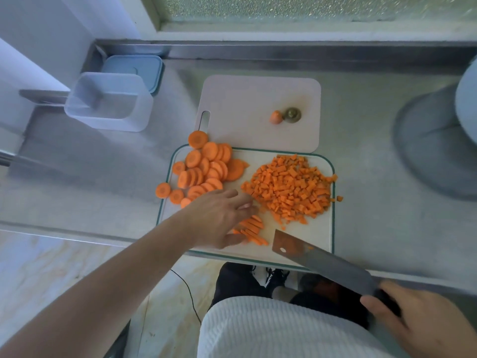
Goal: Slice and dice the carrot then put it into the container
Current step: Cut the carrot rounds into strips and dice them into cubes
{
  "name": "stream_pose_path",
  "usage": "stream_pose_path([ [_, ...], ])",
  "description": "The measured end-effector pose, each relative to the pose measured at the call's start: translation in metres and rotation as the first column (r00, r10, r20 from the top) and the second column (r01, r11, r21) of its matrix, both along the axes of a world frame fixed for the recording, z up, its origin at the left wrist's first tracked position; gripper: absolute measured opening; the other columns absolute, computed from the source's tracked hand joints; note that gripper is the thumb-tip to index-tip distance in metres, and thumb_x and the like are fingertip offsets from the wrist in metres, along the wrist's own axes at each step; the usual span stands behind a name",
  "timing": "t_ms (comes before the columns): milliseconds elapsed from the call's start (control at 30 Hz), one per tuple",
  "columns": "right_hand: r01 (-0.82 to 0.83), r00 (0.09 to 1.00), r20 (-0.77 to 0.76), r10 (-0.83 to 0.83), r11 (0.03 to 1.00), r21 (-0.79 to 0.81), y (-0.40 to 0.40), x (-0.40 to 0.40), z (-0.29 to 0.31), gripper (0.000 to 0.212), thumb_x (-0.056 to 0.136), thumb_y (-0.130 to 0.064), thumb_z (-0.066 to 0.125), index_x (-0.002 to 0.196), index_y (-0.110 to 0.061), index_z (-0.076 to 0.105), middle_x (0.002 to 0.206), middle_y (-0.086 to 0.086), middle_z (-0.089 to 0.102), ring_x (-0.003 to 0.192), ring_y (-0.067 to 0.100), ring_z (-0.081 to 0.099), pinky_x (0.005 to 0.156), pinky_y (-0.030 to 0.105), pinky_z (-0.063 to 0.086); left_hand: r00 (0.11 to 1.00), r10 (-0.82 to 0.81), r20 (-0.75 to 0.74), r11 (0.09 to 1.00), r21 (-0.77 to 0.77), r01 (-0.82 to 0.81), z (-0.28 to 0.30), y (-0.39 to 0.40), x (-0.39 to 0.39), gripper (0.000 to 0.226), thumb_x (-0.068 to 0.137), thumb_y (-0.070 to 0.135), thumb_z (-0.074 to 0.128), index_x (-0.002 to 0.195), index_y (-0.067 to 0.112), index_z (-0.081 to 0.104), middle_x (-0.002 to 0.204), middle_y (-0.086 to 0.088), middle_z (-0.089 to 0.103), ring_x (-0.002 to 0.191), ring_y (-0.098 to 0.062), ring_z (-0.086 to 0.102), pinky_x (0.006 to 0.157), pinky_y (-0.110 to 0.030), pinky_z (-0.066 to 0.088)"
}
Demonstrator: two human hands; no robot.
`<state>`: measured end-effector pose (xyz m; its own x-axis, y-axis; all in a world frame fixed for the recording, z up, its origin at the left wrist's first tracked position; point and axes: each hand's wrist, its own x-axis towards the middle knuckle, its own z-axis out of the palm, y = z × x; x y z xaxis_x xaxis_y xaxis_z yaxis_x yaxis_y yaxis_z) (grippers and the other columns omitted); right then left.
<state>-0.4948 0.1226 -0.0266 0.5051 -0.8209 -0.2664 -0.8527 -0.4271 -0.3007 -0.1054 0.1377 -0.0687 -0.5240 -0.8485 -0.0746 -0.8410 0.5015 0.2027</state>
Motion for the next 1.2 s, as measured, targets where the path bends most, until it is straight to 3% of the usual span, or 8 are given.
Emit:
stream_pose_path([
  [100,0.081,0.997,-0.005,-0.081,0.994,0.079,0.003,0.005,-0.001,0.078,0.067,-0.093,-0.004,0.060,-0.039,0.051,0.042,-0.018,0.043,0.051,0.008,0.063,0.039,0.019,0.033,0.993,-0.070,0.096,0.997,-0.032,0.073,0.000,0.007,-0.001,0.070,0.078,0.054,0.076,0.131,0.011,0.064,0.123,-0.004,0.059,0.086,-0.021,0.059,0.065,-0.035,0.053],
  [167,0.142,0.987,0.037,-0.153,0.965,0.220,0.008,0.005,-0.003,0.085,0.054,-0.099,-0.006,0.059,-0.035,0.049,0.049,-0.014,0.054,0.060,0.006,0.064,0.051,0.025,0.045,0.994,-0.069,0.090,0.993,-0.086,0.077,-0.003,0.010,-0.004,0.068,0.072,0.046,0.086,0.126,0.010,0.067,0.114,-0.005,0.061,0.082,-0.021,0.060,0.064,-0.034,0.052],
  [267,0.169,0.976,0.063,-0.210,0.904,0.393,0.009,0.015,-0.003,0.081,0.064,-0.093,0.005,0.064,-0.029,0.055,0.064,-0.017,0.063,0.066,0.002,0.060,0.061,0.021,0.044,0.997,-0.018,0.069,0.990,-0.140,0.028,-0.012,0.014,-0.007,0.068,0.069,0.046,0.090,0.124,0.011,0.070,0.101,-0.003,0.062,0.073,-0.019,0.060,0.061,-0.031,0.052],
  [433,0.125,0.985,0.045,-0.164,0.876,0.466,0.009,0.032,0.002,0.065,0.072,-0.076,0.018,0.063,-0.024,0.055,0.068,-0.016,0.064,0.068,0.001,0.060,0.067,0.025,0.046,0.994,0.045,0.099,0.968,-0.250,-0.019,-0.020,0.020,-0.013,0.073,0.075,0.061,0.078,0.127,0.010,0.069,0.093,-0.003,0.062,0.069,-0.021,0.059,0.059,-0.030,0.048],
  [633,0.124,0.980,0.072,-0.185,0.856,0.502,0.011,0.042,0.008,0.040,0.093,-0.050,0.042,0.058,-0.034,0.052,0.061,-0.026,0.060,0.066,0.003,0.058,0.063,0.020,0.042,0.967,0.235,0.096,0.928,-0.319,-0.194,-0.033,0.040,-0.031,0.076,0.090,0.062,0.036,0.134,0.006,0.064,0.095,-0.005,0.061,0.069,-0.023,0.058,0.057,-0.032,0.046],
  [733,0.155,0.971,0.082,-0.225,0.850,0.504,0.016,0.046,0.002,0.043,0.082,-0.065,0.034,0.062,-0.035,0.056,0.065,-0.019,0.063,0.077,0.009,0.059,0.071,0.023,0.045,0.930,0.361,0.066,0.879,-0.358,-0.315,-0.037,0.050,-0.045,0.075,0.089,0.063,0.037,0.130,0.008,0.068,0.088,-0.003,0.062,0.064,-0.021,0.059,0.053,-0.030,0.045],
  [900,0.132,0.953,0.185,-0.241,0.878,0.460,0.018,0.054,-0.005,0.084,0.073,-0.090,0.012,0.090,-0.032,0.070,0.090,-0.008,0.072,0.098,0.006,0.061,0.084,0.026,0.045,0.846,0.530,0.059,0.804,-0.352,-0.480,-0.035,0.062,-0.058,0.075,0.087,0.069,0.037,0.131,0.016,0.068,0.083,0.000,0.059,0.059,-0.021,0.056,0.049,-0.031,0.041],
  [1200,0.090,0.951,0.223,-0.214,0.882,0.462,0.015,0.079,0.005,0.060,0.088,-0.069,0.022,0.062,-0.028,0.057,0.068,-0.023,0.064,0.071,-0.001,0.061,0.066,0.015,0.044,0.801,0.597,-0.032,0.767,-0.269,-0.582,-0.036,0.070,-0.062,0.075,0.088,0.068,0.038,0.124,0.012,0.071,0.069,0.004,0.058,0.045,-0.017,0.057,0.036,-0.025,0.039],
])
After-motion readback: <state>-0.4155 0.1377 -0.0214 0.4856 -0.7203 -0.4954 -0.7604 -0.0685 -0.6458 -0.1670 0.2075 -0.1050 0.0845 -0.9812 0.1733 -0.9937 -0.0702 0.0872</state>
